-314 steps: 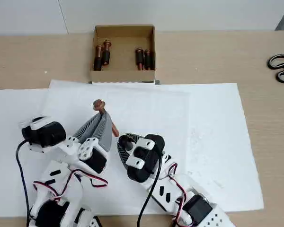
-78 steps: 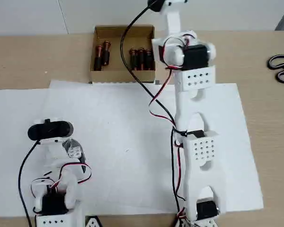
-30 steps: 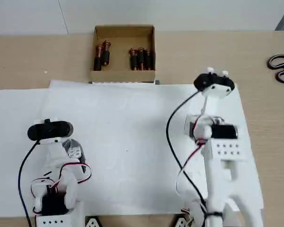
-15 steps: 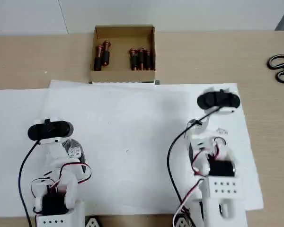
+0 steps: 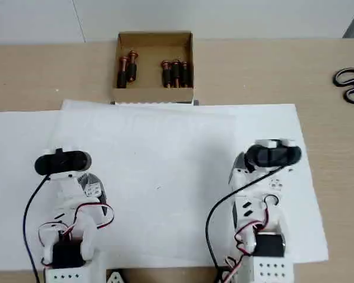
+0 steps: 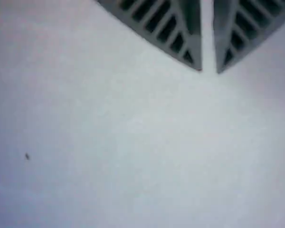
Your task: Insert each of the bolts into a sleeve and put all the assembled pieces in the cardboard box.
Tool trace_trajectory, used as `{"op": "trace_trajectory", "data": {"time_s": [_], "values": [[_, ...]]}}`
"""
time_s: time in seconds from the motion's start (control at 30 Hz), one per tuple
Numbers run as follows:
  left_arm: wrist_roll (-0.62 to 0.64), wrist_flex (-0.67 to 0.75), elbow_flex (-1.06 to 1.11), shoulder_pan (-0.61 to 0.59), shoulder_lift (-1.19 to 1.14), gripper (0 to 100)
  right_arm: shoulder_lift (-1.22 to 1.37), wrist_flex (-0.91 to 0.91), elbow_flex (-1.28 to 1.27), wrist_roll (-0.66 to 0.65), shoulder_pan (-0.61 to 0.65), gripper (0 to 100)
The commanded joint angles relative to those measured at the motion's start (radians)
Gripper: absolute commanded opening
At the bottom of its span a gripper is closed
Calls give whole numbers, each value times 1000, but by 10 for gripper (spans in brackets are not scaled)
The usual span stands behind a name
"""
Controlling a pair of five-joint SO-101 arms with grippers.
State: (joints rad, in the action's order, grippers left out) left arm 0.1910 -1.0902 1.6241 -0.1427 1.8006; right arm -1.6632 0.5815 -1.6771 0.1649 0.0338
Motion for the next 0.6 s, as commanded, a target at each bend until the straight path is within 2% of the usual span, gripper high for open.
{"op": "trace_trajectory", "data": {"time_s": [0.0,0.2,0.57], "values": [[-3,9,-2,2,11,6,-87,65,-11,0,-2,2],[-3,9,-2,2,11,6,-87,266,-9,8,7,4],[-3,9,-2,2,11,6,-97,274,-9,8,2,4]]}}
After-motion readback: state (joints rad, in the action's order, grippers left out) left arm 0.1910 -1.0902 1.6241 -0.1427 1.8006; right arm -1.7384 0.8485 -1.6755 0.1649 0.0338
